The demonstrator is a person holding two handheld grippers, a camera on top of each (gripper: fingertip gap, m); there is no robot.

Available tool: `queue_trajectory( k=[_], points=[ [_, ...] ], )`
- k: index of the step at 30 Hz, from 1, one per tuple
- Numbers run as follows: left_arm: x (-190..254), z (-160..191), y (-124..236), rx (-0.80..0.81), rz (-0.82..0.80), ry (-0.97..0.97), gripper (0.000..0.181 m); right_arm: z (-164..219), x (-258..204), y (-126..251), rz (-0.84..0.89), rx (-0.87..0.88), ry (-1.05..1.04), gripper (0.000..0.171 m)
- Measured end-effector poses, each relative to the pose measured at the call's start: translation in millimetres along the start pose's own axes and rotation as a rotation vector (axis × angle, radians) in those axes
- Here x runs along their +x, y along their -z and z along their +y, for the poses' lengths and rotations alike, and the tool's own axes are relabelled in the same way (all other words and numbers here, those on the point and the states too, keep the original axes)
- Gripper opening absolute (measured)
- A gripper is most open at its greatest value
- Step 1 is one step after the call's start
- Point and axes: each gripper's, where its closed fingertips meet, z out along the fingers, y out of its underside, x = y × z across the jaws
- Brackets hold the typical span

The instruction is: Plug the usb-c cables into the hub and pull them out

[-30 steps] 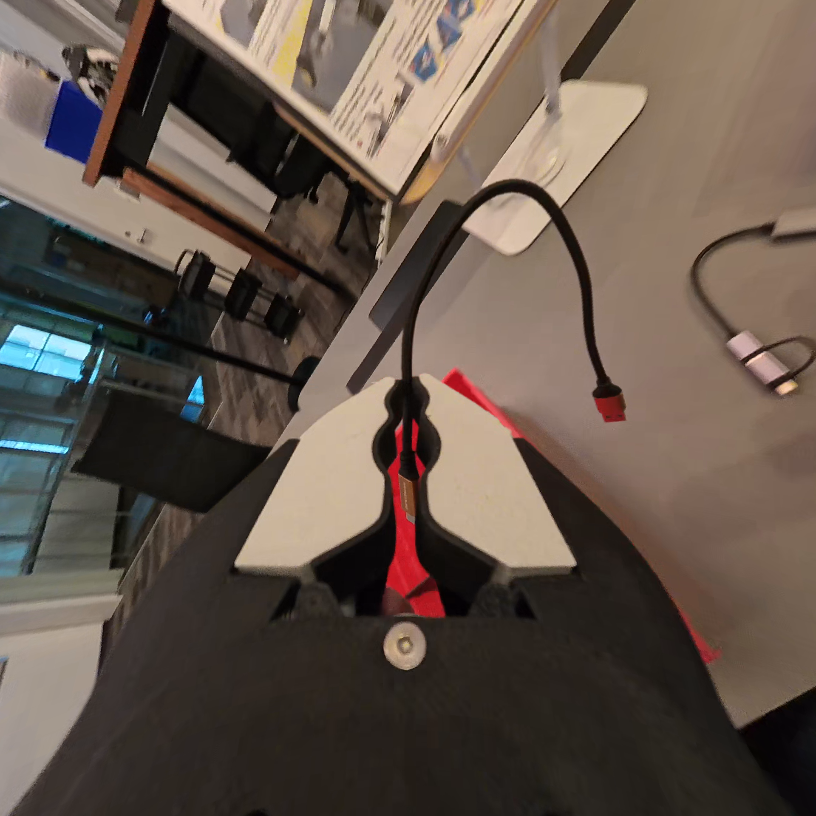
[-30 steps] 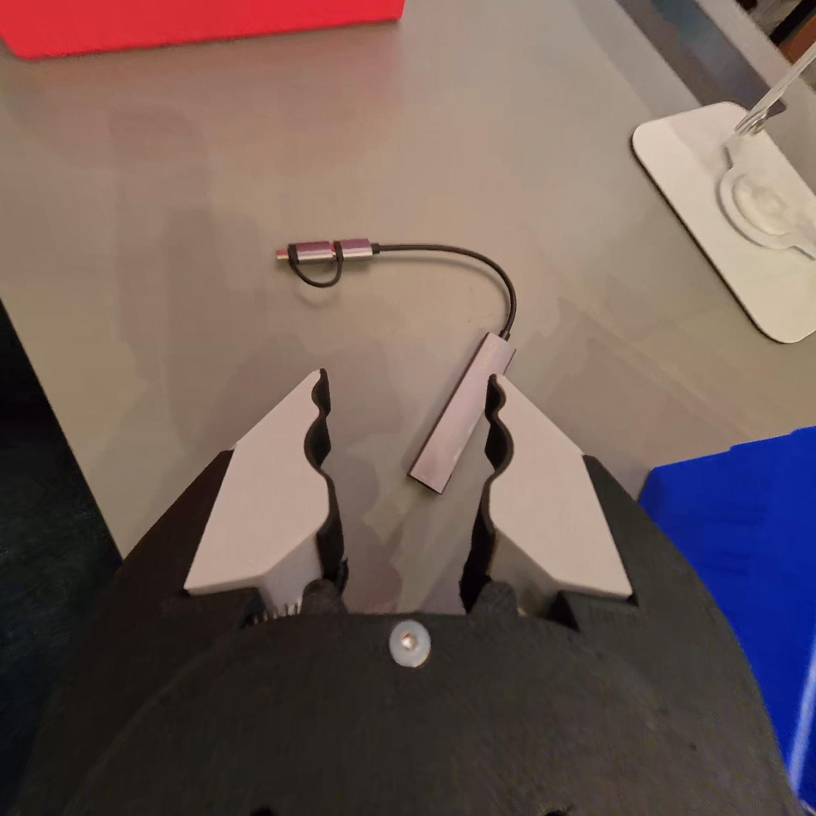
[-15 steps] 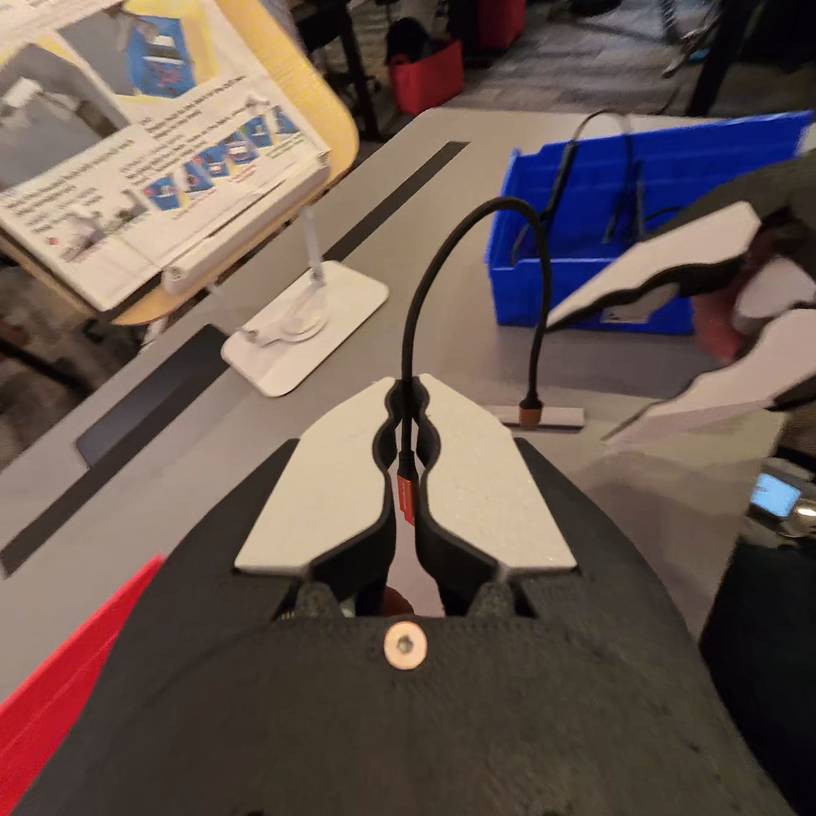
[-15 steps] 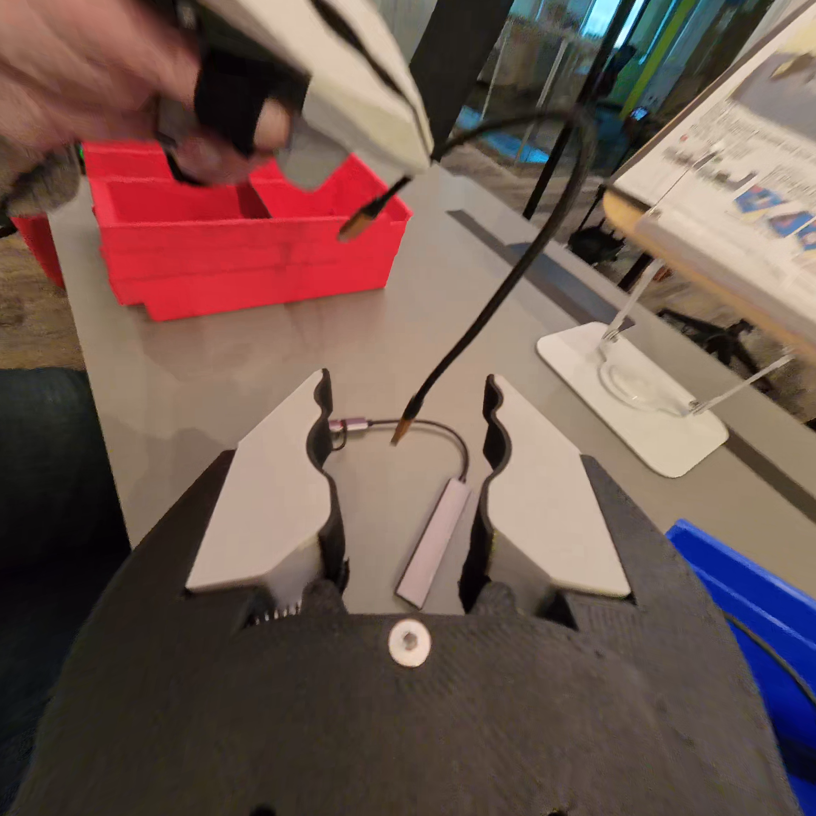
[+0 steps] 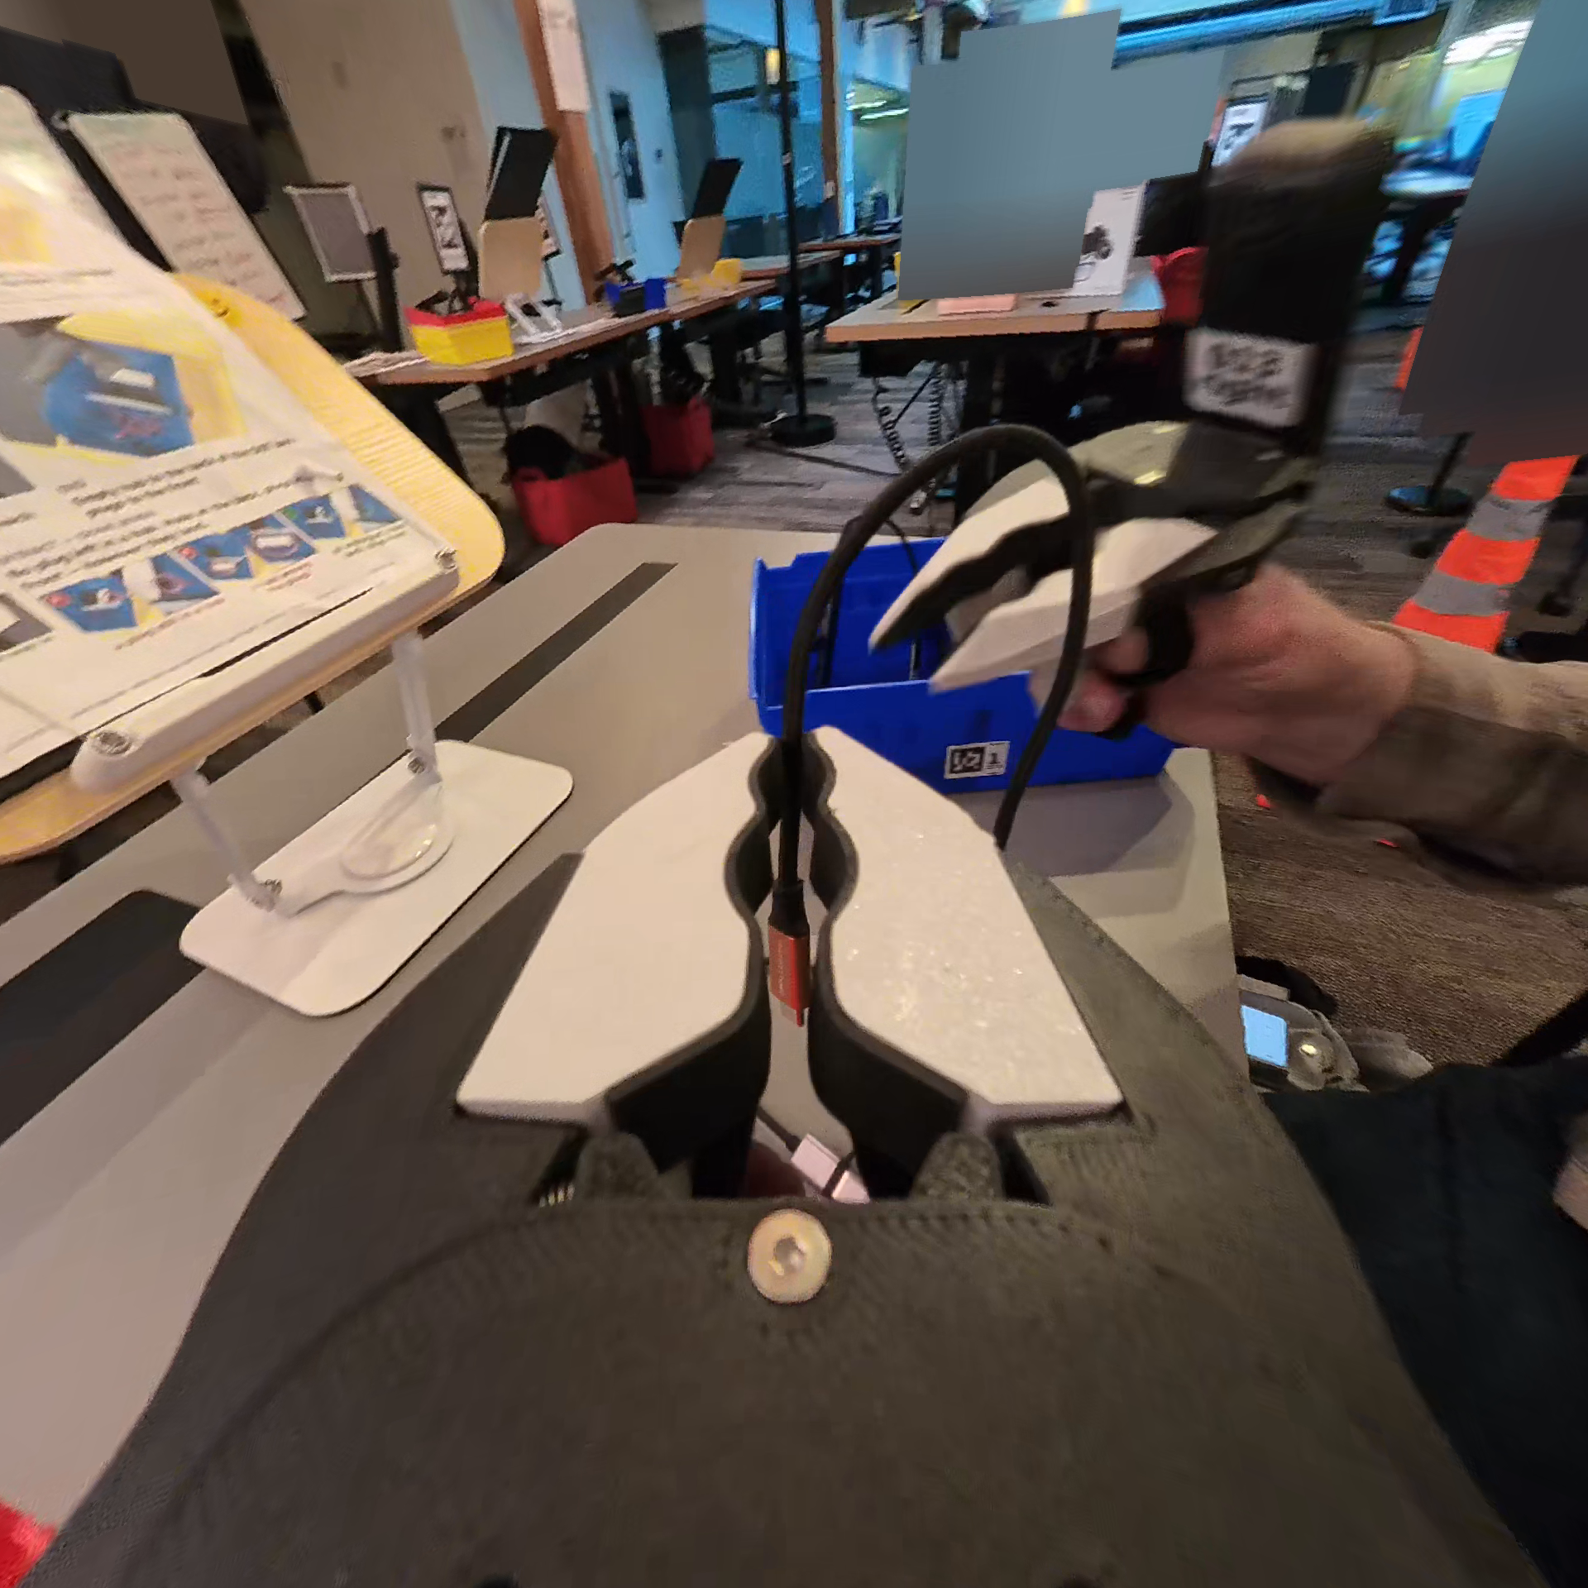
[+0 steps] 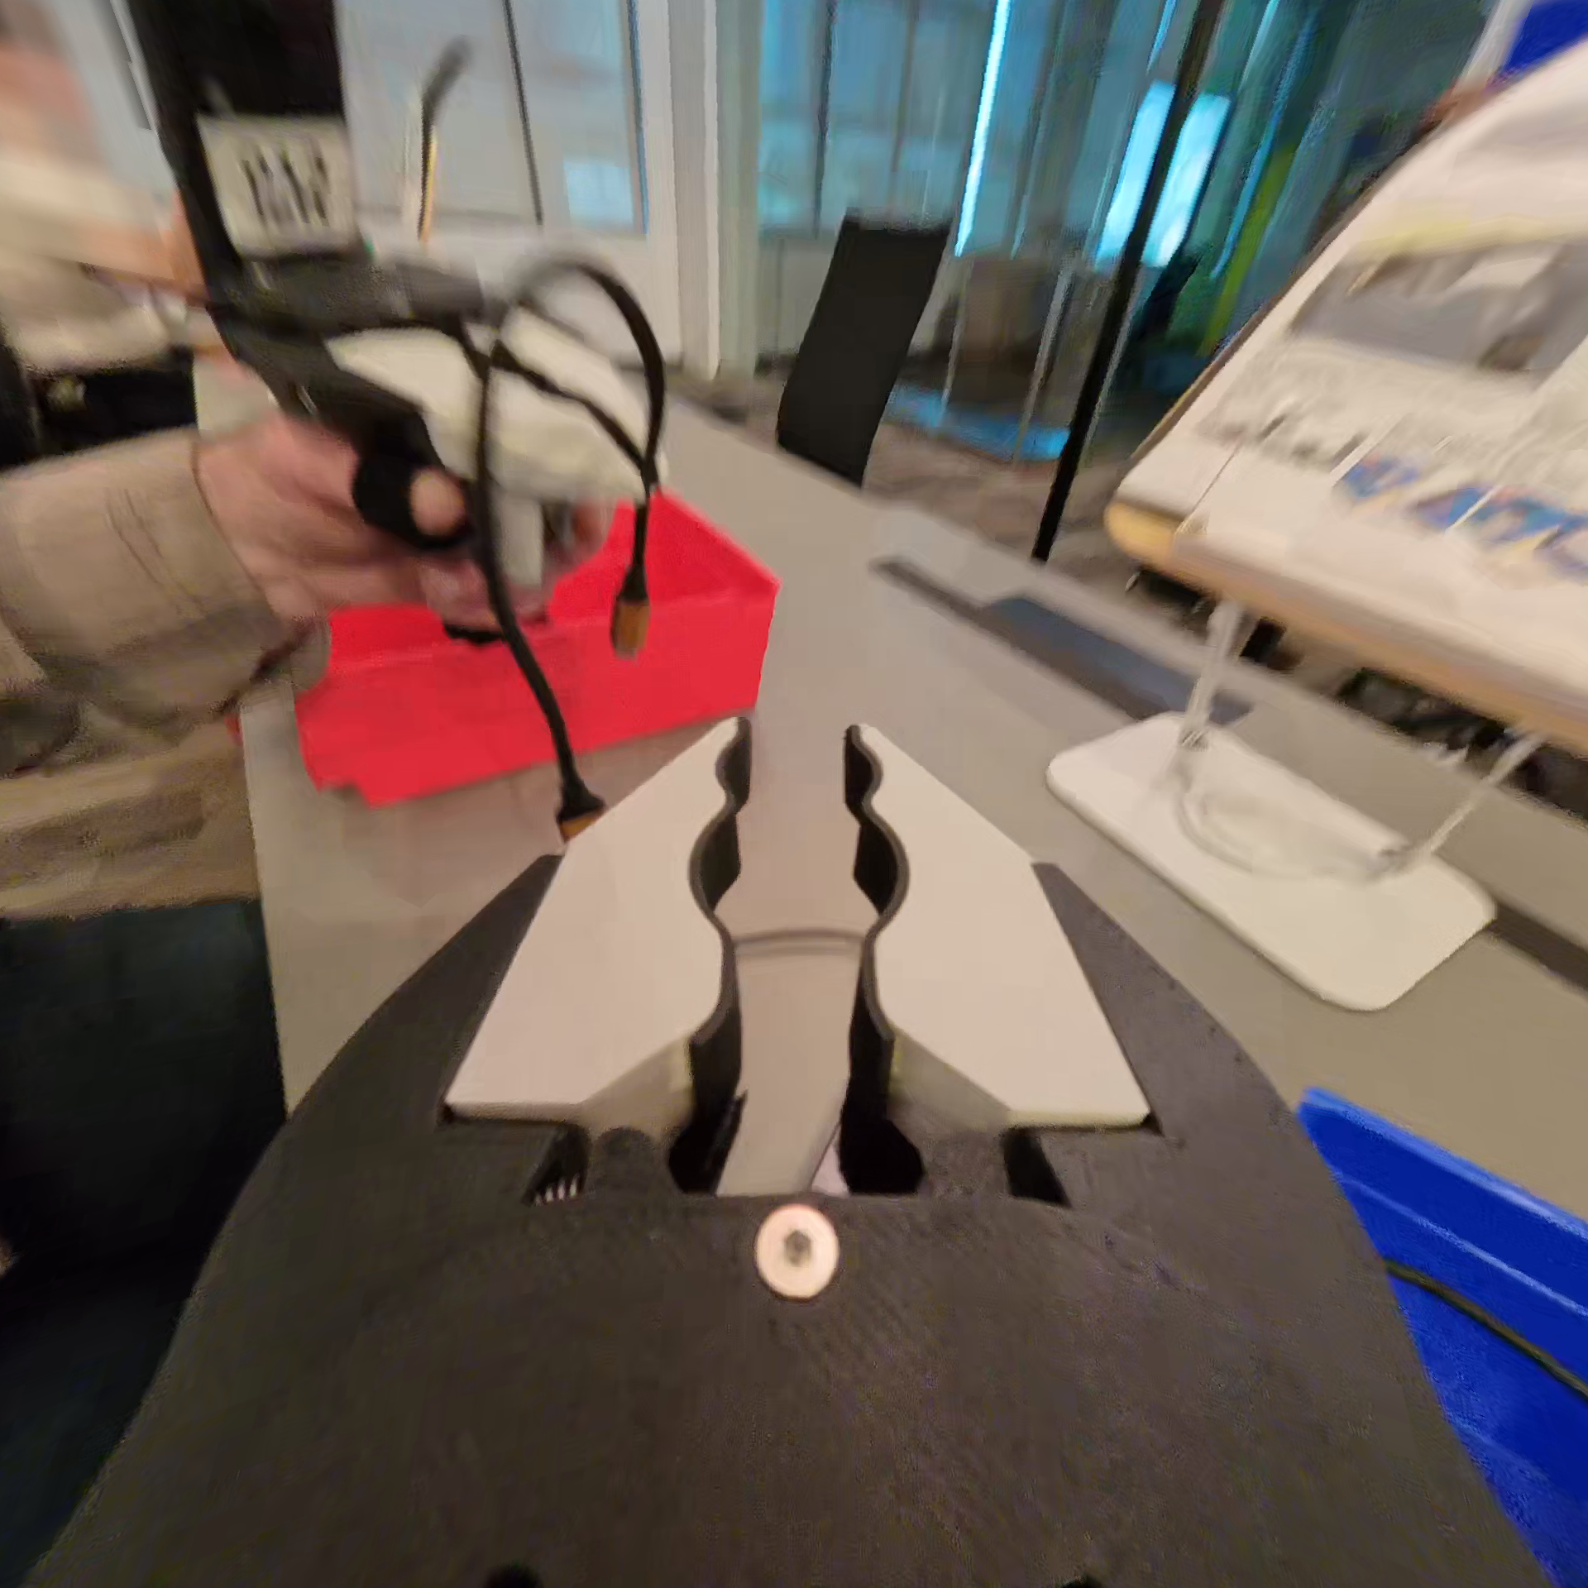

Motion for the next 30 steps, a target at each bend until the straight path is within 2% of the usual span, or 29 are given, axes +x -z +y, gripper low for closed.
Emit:
queue_trajectory(
  k=[2, 6, 8, 10, 12, 14, 20, 25, 30],
  points=[
    [8.6, -3.3, -0.9, 0.016, 0.061, -0.016, 0.003, 22.5, -9.4, -18.7, -0.095, -0.117, -0.015, 0.023],
    [25.2, -10.4, -7.3, 0.047, 0.157, -0.036, 0.003, 27.5, -49.2, -49.2, -0.327, -0.101, -0.033, 0.037],
    [34.8, -11.1, -10.8, 0.051, 0.213, -0.039, 0.003, 22.3, -64.8, -56.7, -0.431, -0.056, -0.067, 0.038],
    [43.0, -11.4, -13.0, 0.053, 0.260, -0.045, 0.003, 15.3, -74.1, -58.3, -0.513, -0.002, -0.099, 0.031],
    [49.3, -11.2, -13.4, 0.052, 0.302, -0.048, 0.004, 9.9, -82.1, -54.1, -0.589, 0.041, -0.107, 0.012],
    [54.3, -12.0, -11.3, 0.058, 0.345, -0.043, 0.004, 9.8, -88.4, -48.7, -0.636, 0.058, -0.076, 0.007],
    [50.1, -15.2, -4.6, 0.096, 0.360, -0.019, 0.004, 11.2, -73.1, -48.3, -0.489, 0.039, 0.031, 0.007],
    [32.3, -11.0, -4.6, 0.095, 0.255, 0.006, 0.004, 14.4, -39.3, -52.6, -0.226, -0.051, 0.193, 0.006],
    [6.7, 7.6, -4.9, -0.028, 0.088, 0.036, 0.016, 13.0, -1.5, -48.1, 0.029, -0.101, 0.359, 0.006]
  ],
)
